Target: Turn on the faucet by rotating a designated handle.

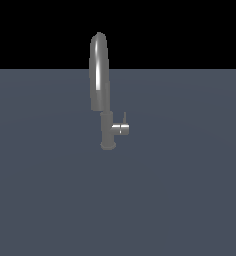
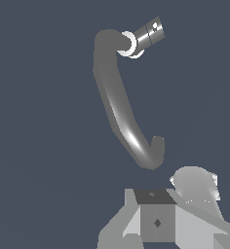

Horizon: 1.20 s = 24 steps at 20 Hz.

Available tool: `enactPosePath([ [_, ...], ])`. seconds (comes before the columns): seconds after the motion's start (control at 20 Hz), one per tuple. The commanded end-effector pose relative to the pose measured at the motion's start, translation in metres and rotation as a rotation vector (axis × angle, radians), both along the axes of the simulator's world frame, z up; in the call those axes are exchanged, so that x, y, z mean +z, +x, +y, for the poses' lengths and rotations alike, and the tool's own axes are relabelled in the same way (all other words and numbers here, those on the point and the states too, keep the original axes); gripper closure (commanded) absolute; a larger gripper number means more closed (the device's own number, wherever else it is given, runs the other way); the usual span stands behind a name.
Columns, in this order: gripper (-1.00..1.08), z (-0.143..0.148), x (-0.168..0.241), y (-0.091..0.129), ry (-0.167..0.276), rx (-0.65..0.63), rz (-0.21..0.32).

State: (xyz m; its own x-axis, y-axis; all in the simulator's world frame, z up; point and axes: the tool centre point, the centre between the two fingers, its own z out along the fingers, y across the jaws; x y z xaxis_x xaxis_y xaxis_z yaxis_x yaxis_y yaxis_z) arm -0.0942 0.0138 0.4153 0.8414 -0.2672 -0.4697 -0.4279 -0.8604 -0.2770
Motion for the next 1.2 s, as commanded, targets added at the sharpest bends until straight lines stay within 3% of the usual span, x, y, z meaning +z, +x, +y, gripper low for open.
enactPosePath([
  [0.0, 1.08, -0.003, -0.009, 0.014, 0.037, -0.041, 0.039],
  [0.65, 1.08, -0.020, -0.069, 0.079, 0.244, -0.261, 0.254],
  [1.15, 1.08, -0.034, -0.134, 0.121, 0.427, -0.455, 0.443],
])
